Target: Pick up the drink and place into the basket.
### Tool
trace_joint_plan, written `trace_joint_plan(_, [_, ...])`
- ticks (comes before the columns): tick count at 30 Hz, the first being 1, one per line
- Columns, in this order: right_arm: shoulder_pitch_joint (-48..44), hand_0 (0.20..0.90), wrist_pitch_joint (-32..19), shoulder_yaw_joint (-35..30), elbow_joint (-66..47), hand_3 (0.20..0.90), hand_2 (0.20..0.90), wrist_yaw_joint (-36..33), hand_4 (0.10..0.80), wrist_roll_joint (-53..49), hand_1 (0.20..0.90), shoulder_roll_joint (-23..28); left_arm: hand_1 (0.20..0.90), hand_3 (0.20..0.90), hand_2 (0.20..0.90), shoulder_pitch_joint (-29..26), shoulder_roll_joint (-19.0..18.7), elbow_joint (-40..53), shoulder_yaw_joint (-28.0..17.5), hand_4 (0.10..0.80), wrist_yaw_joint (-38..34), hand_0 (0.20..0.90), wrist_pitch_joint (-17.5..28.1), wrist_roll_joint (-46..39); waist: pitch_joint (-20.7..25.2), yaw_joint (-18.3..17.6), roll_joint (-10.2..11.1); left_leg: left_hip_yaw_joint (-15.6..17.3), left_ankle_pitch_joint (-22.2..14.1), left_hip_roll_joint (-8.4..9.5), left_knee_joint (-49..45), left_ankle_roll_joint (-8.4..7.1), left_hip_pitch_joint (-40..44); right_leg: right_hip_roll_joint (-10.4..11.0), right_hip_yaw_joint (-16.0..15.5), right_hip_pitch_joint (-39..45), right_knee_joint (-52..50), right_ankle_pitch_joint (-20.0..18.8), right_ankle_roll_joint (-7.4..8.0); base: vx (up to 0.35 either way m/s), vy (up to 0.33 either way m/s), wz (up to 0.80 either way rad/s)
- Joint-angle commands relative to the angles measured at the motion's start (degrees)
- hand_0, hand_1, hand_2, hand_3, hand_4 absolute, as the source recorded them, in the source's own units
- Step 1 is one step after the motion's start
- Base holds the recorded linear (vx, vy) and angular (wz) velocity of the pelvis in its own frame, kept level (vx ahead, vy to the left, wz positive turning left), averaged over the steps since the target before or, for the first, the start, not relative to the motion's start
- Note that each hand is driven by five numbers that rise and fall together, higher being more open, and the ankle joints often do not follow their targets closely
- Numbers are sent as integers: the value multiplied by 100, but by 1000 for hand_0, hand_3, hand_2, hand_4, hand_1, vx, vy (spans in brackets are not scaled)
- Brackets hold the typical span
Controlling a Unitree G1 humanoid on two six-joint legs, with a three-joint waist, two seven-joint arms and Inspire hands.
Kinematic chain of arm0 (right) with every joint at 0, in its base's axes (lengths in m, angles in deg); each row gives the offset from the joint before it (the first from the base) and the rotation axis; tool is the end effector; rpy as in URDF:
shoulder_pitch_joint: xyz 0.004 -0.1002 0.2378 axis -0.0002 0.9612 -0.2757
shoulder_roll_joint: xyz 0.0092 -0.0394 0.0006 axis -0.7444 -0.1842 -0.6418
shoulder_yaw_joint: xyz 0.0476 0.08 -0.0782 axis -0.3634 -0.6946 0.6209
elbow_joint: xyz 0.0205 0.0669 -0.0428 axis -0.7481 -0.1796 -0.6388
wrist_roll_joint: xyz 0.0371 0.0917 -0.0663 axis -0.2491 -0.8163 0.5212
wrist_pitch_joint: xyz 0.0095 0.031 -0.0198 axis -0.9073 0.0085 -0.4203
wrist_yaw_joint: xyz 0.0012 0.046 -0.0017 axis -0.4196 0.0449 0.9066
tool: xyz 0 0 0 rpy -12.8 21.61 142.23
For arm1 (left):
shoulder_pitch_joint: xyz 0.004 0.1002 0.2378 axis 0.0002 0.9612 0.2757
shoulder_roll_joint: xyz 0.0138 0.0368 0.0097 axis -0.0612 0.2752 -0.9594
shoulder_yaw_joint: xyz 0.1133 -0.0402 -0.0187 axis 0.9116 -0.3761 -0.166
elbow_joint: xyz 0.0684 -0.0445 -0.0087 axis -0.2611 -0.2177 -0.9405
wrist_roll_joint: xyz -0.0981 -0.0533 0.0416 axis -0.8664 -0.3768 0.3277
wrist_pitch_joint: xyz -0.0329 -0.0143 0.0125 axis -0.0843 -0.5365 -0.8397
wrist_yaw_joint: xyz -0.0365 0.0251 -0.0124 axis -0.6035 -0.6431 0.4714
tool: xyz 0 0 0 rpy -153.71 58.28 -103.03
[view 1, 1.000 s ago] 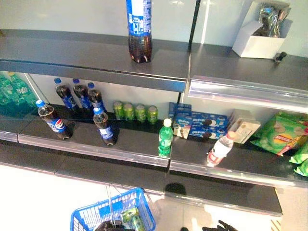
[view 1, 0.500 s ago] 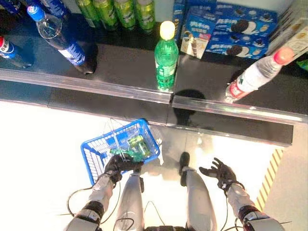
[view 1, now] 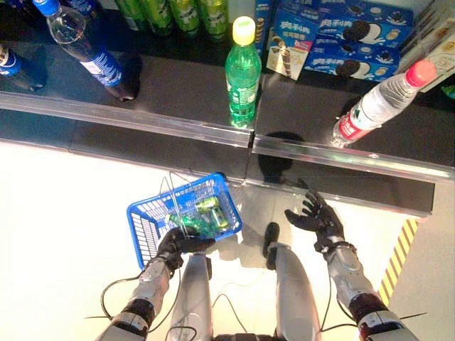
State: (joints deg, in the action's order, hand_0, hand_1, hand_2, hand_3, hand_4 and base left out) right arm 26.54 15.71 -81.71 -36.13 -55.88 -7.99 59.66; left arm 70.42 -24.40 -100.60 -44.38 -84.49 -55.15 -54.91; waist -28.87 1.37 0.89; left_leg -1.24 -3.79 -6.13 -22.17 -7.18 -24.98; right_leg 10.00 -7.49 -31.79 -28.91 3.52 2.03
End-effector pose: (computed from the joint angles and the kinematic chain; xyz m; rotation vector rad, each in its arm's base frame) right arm 0.2550 -0.2247 -0.0328 0.0647 0.1865 -0.0956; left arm 0.2301 0.2129 -0.0783 -0.1271 0.5095 0.0578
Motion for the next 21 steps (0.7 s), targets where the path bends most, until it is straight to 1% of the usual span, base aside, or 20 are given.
trace_joint_plan(1, [388,900,-482,1,-621,900,900,-76,800,34,900,212,300,200,300,336,-435,865,-257,100,116,300,561,-148,429,54,165,-23,-108,132,-384,454,-104,198,157,342,249,-212,426,-25,-20,6])
trace_joint_plan(2, [424,900,-488,32,-723,900,900,-102,800,74,900,214,300,200,300,353,-434,875,-257,100,110,300,565,-142,428,53,172,-18,-100,128,-385,449,-96,203,136,372,265,-213,423,0,0,0])
trace_joint_plan(3, [493,900,-442,106,-985,900,900,-250,800,304,900,204,300,200,300,391,-423,921,-265,100,93,300,547,-86,420,48,188,-21,-80,129,-370,432,-57,208,106,458,332,-229,418,0,0,0])
trace_joint_plan(6, [581,900,-453,254,-1300,900,900,-350,800,815,900,286,300,200,300,460,-419,1014,-240,100,70,300,573,-92,384,32,187,-13,-45,138,-318,423,-1,213,82,576,467,-255,415,0,0,0])
trace_joint_plan(13, [590,900,-408,622,-1940,900,900,-524,800,1943,900,462,300,200,300,396,-403,1157,-205,100,-34,300,536,-95,306,35,211,13,-8,133,-280,384,-2,250,5,655,550,-243,419,0,0,0])
trace_joint_plan(17, [462,900,-380,885,-2287,900,900,-628,800,2567,900,709,300,200,300,335,-412,1194,-145,100,-81,300,535,-111,247,53,214,16,-3,122,-275,351,-20,265,-28,661,562,-226,423,0,0,0])
trace_joint_plan(19, [389,900,-345,1012,-2552,900,900,-633,800,2720,900,890,300,200,300,299,-418,1218,-99,100,-110,300,543,-146,196,49,212,23,-5,101,-270,330,0,270,-39,699,568,-201,416,0,0,0])
trace_joint_plan(21, [364,900,-378,1038,-2655,900,900,-630,800,2792,900,961,300,200,300,283,-425,1228,-85,100,-114,300,541,-160,180,47,210,24,-5,99,-264,323,5,273,-45,712,578,-198,419,0,0,0])
